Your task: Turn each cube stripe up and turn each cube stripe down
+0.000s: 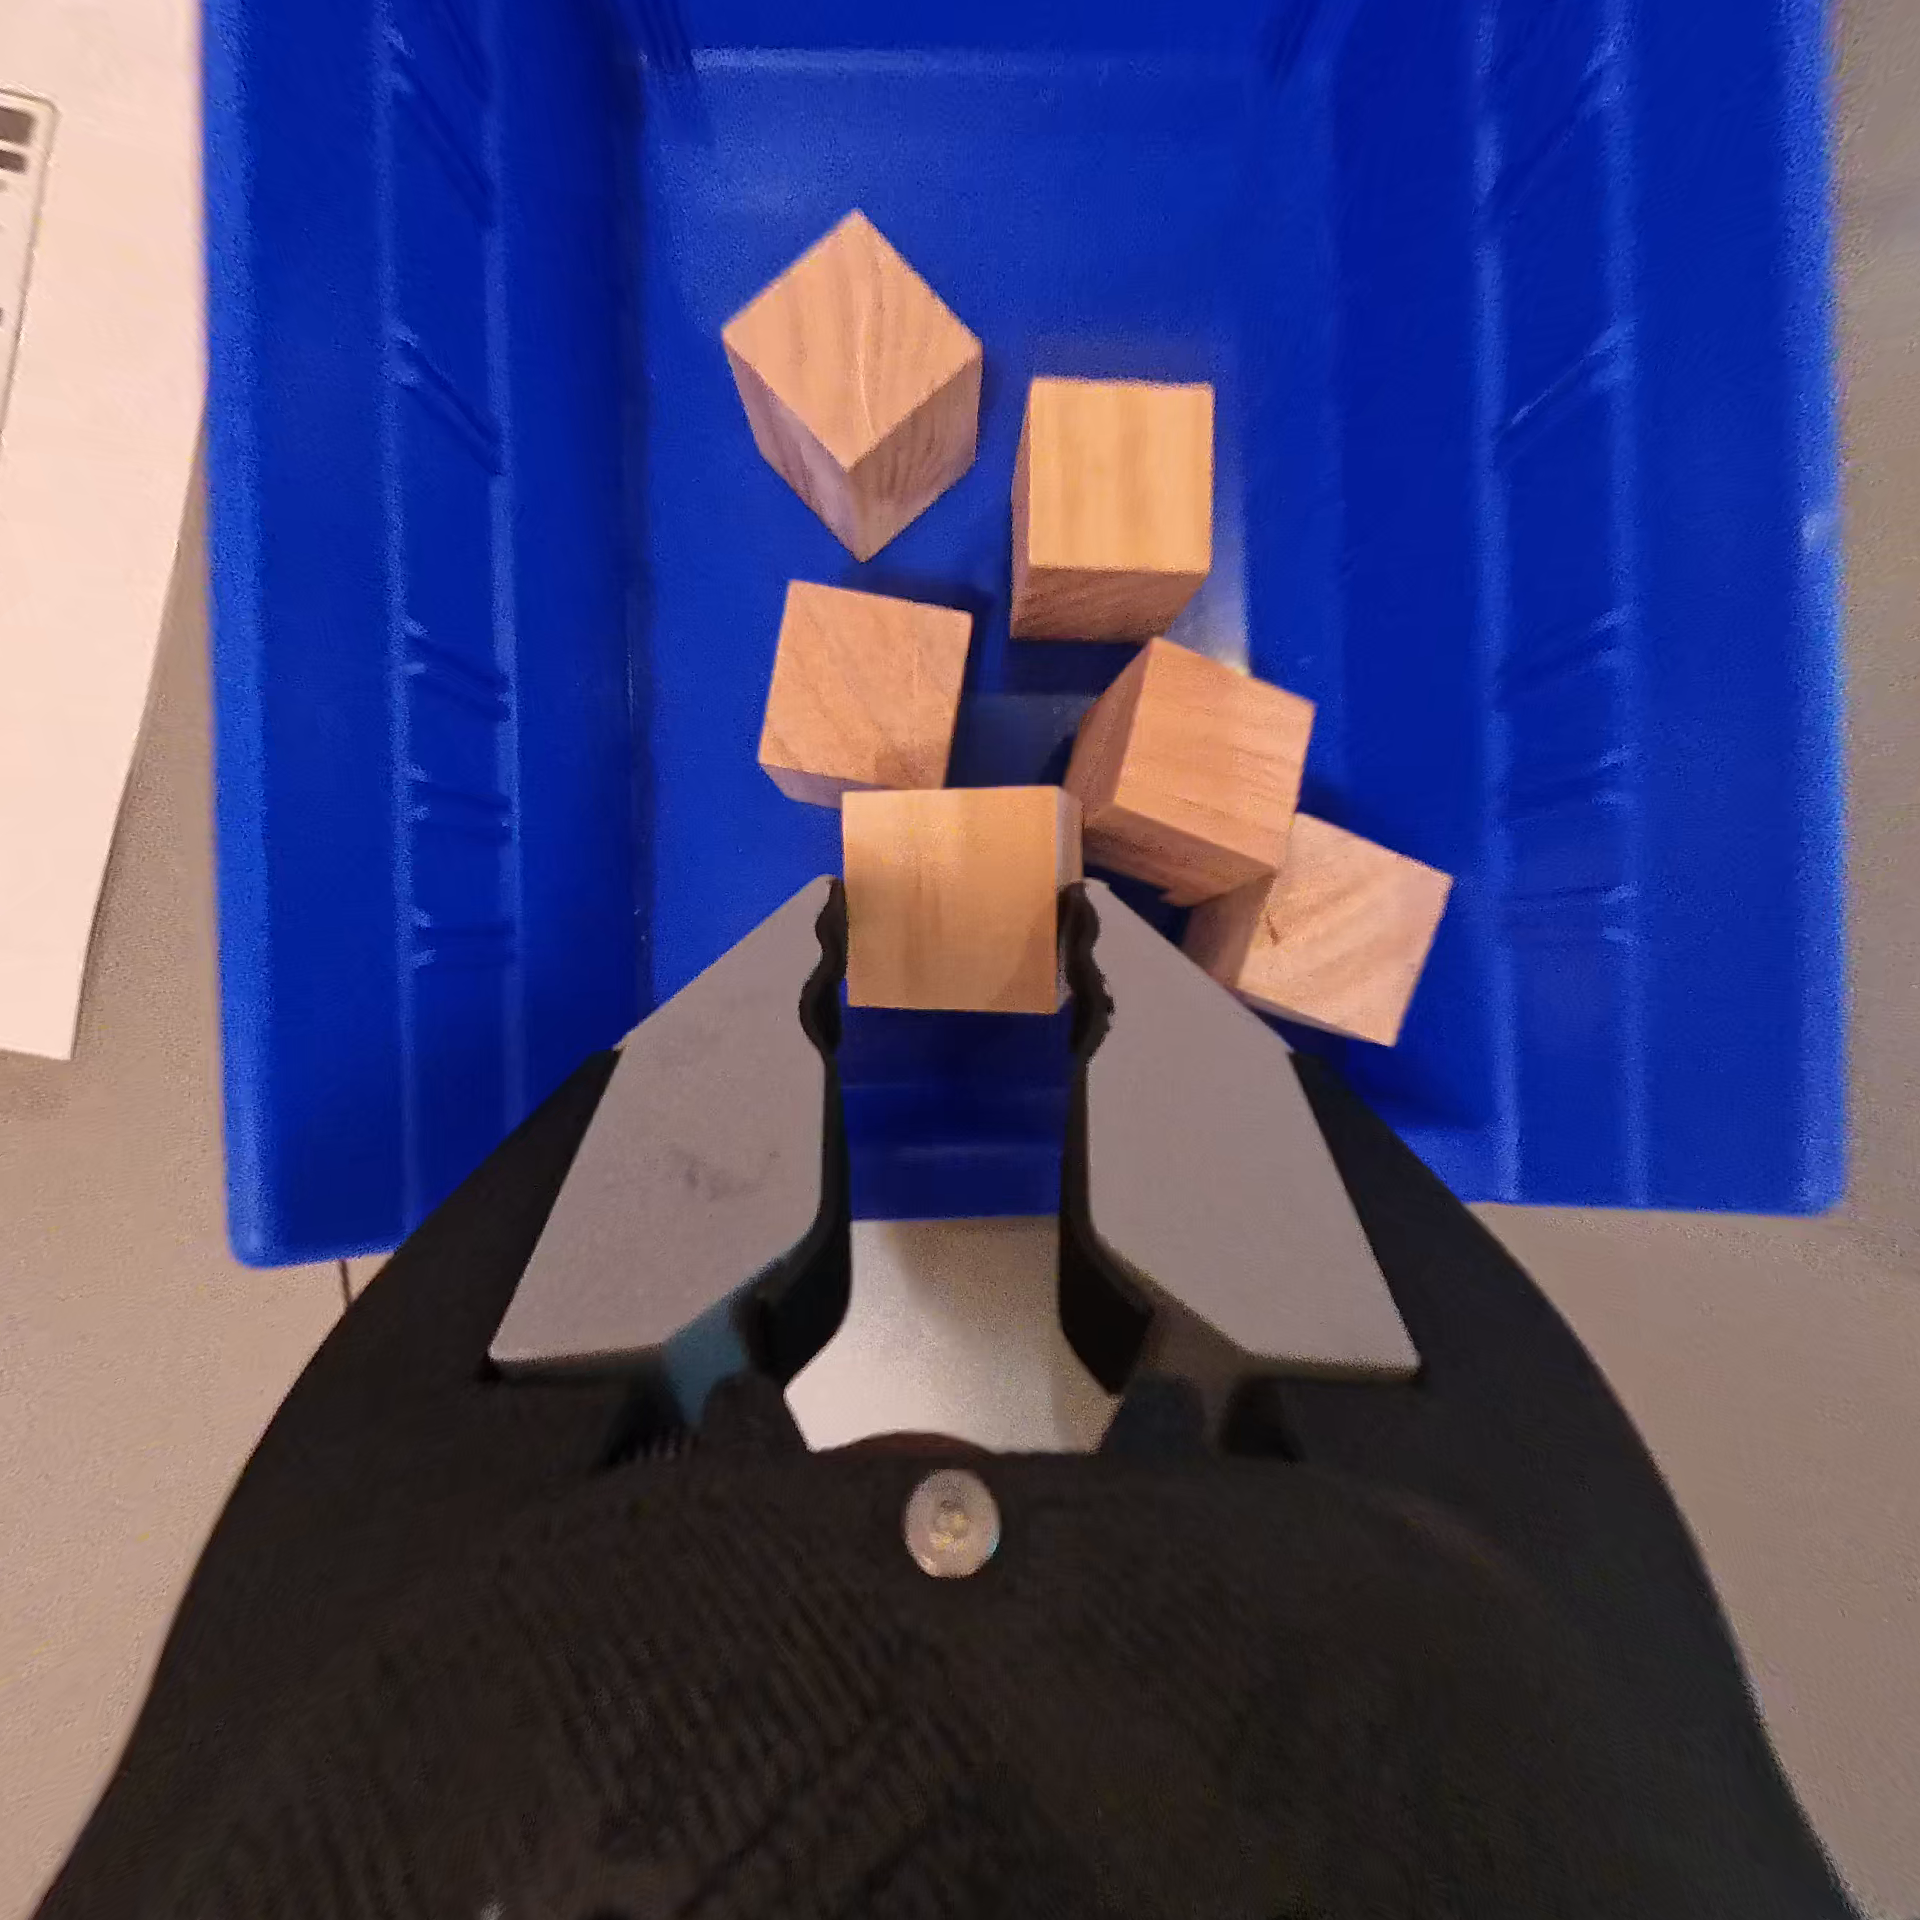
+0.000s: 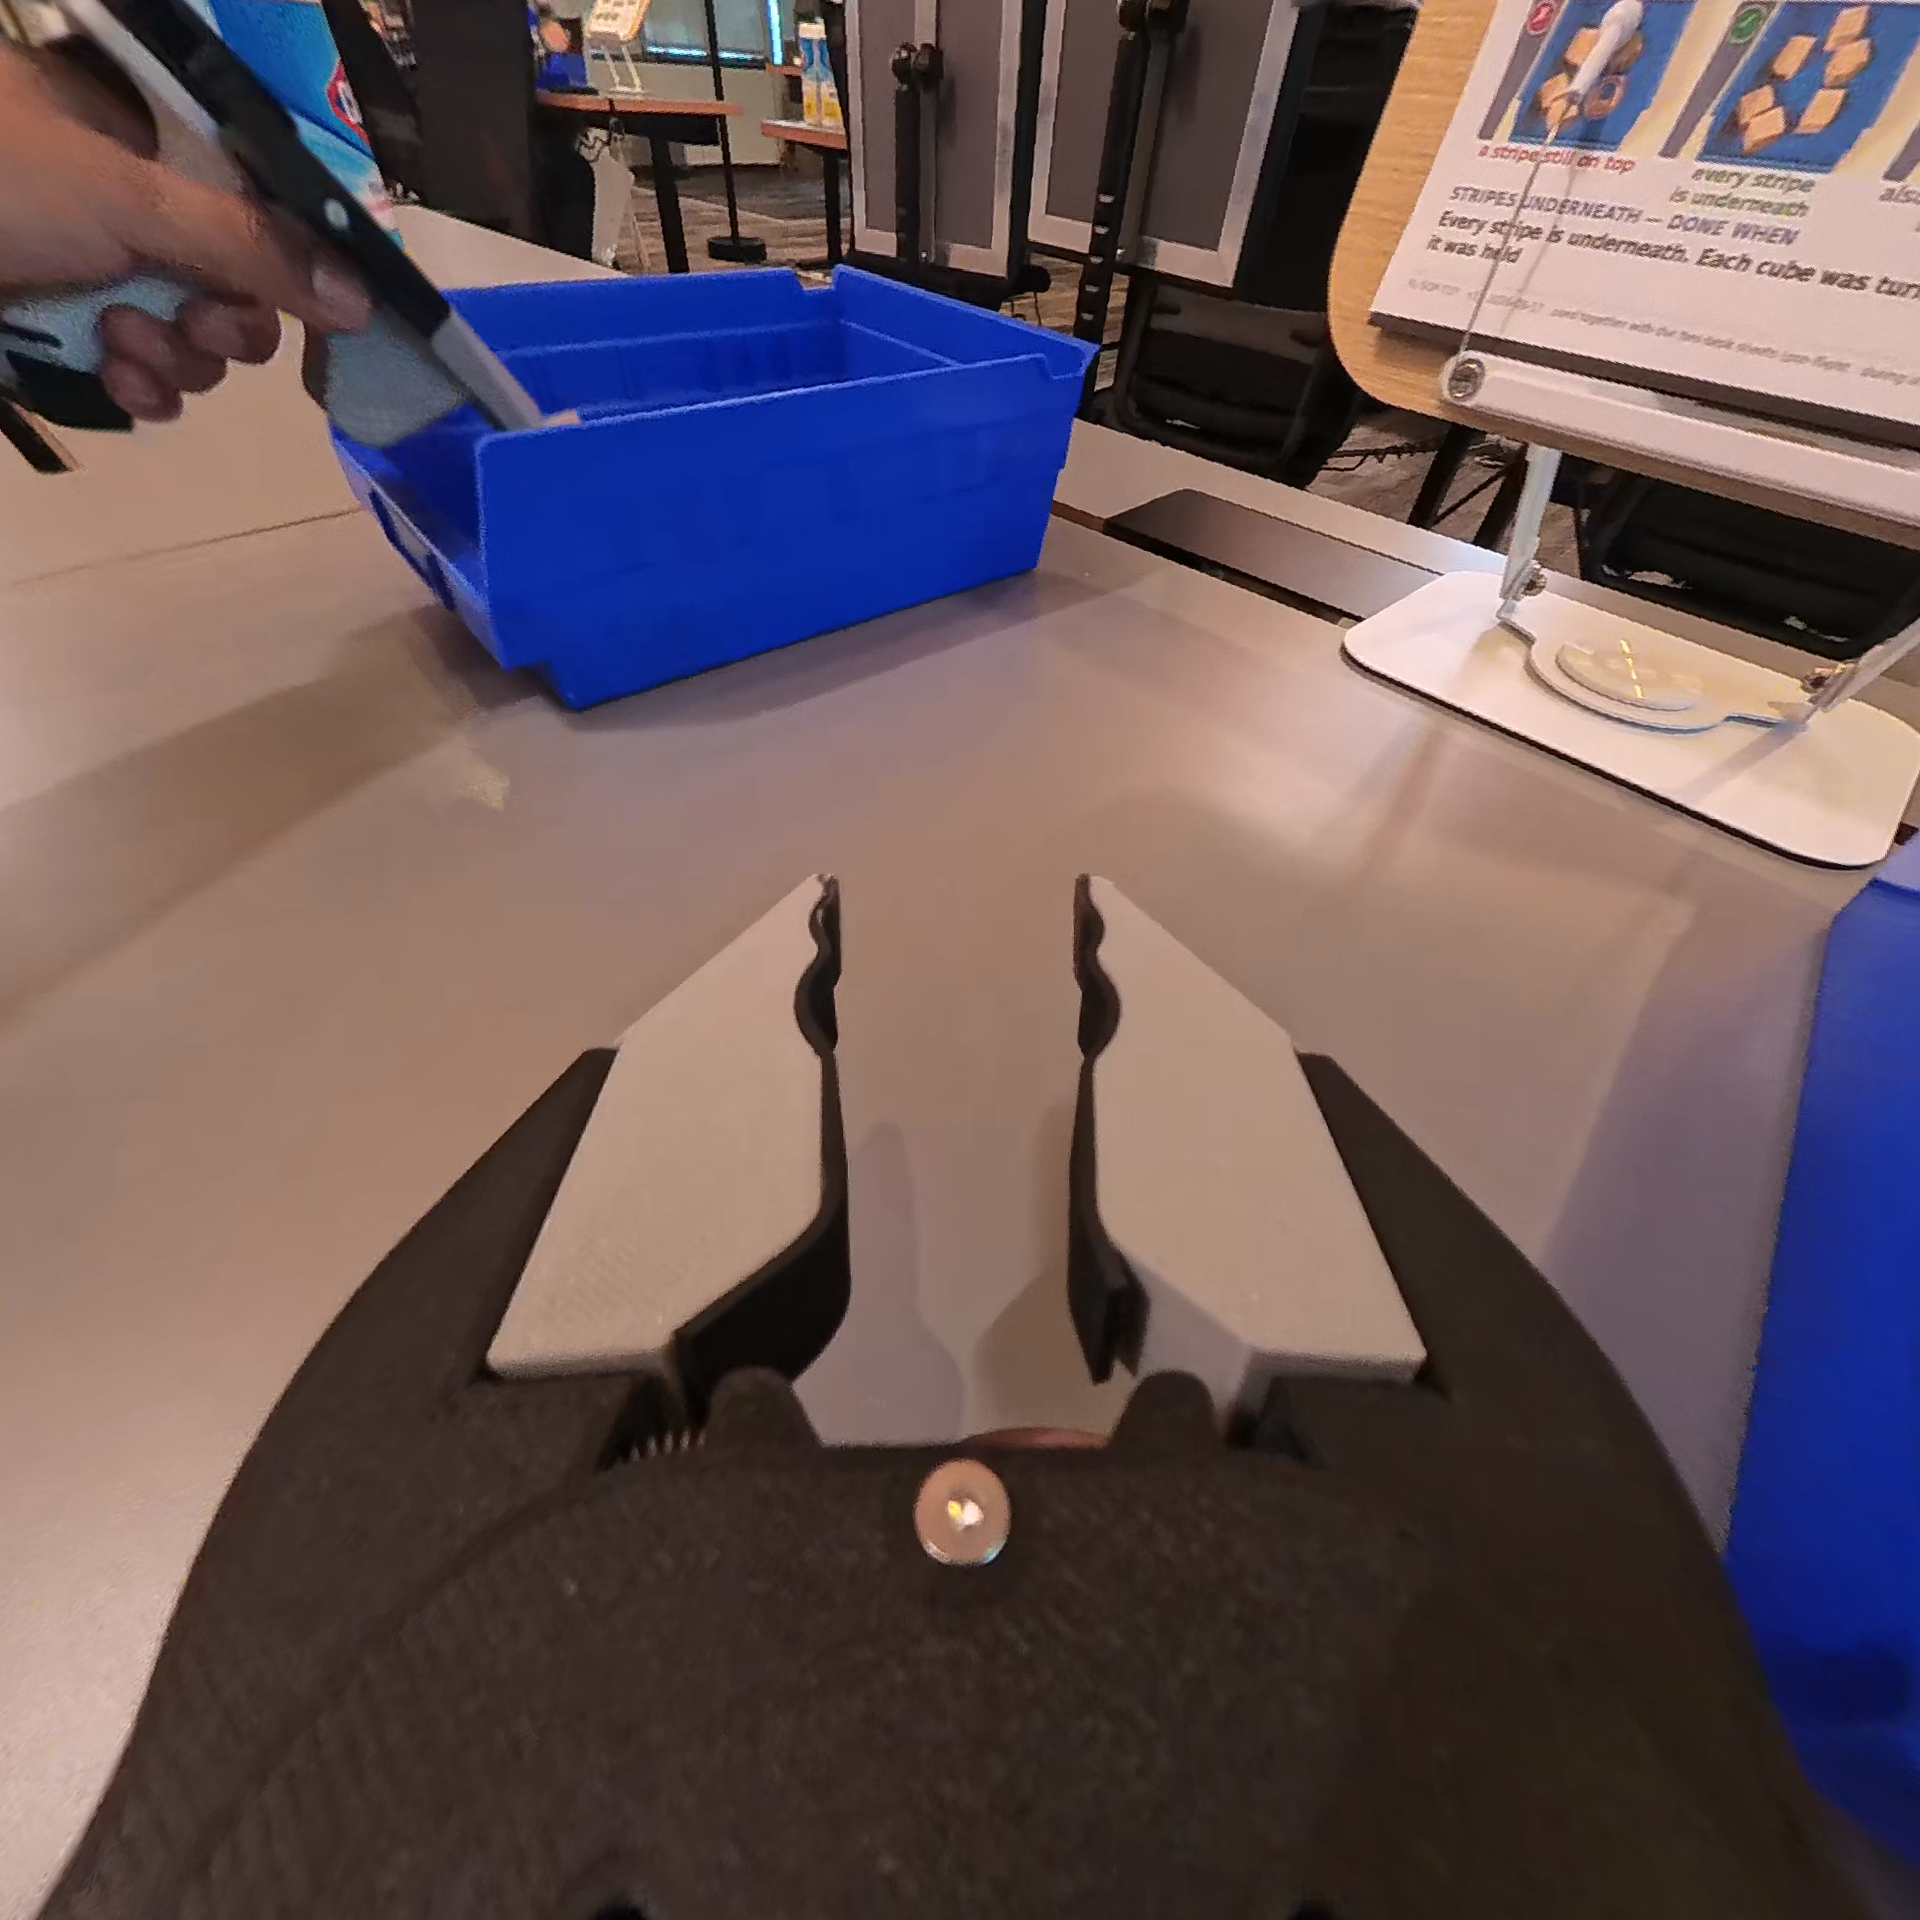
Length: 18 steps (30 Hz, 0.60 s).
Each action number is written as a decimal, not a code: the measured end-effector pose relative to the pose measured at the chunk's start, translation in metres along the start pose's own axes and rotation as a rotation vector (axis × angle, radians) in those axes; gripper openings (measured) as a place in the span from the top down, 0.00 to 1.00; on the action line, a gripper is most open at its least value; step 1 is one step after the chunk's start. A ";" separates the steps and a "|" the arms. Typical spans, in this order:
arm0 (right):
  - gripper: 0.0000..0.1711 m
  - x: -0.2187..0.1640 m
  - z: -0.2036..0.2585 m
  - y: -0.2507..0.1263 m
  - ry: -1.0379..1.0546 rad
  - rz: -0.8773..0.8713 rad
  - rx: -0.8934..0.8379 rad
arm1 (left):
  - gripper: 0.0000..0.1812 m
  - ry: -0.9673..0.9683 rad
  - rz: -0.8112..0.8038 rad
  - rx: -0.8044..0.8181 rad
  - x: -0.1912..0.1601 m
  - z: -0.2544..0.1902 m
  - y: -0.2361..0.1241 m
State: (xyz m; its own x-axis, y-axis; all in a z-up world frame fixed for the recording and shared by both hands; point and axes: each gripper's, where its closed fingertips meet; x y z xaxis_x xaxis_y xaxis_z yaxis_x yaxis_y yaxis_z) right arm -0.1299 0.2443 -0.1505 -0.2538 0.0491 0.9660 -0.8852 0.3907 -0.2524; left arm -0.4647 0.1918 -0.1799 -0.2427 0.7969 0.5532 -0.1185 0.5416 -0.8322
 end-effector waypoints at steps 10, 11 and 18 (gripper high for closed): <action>0.72 0.004 0.030 0.000 -0.025 -0.021 0.149 | 0.78 -0.256 -0.299 -0.574 0.034 -0.056 -0.081; 0.71 0.004 0.034 -0.001 -0.034 -0.027 0.168 | 0.78 -0.244 -0.313 -0.674 0.034 -0.076 -0.091; 0.66 0.025 0.061 -0.018 -0.089 -0.156 0.289 | 0.78 -0.057 -0.269 -1.208 0.008 -0.225 -0.155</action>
State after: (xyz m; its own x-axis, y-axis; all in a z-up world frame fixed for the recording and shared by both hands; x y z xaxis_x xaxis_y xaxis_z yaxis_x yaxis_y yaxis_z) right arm -0.1435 0.1827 -0.1247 -0.1287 -0.0766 0.9887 -0.9867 0.1102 -0.1199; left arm -0.2317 0.1743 -0.0386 -0.3935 0.6257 0.6735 0.7851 0.6099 -0.1080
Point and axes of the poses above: each gripper's, where its closed fingertips meet, y out along the fingers, x out of its top, z = x × y across the jaws
